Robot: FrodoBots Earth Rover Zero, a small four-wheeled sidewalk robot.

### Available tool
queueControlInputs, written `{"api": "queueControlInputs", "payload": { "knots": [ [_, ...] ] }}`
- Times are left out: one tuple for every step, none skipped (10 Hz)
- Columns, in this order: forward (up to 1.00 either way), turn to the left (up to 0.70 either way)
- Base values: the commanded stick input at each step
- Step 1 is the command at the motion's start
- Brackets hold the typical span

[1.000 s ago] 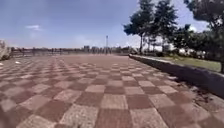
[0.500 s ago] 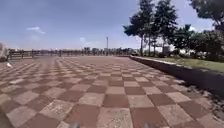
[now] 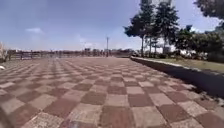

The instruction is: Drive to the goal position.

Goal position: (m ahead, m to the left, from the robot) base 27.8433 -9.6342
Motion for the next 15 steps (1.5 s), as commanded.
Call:
{"api": "queueControlInputs", "payload": {
  "knots": [
    [0.7,0.0],
    [0.7,0.0],
    [0.7,0.0],
    [0.7,0.0],
    [0.7,0.0],
    [0.7,0.0],
    [0.7,0.0],
    [0.7,0.0],
    [0.7,0.0],
    [0.7,0.0],
    [0.7,0.0],
    [0.7,0.0],
    [0.7,0.0],
    [0.7,0.0],
    [0.7,0.0]
  ]
}}
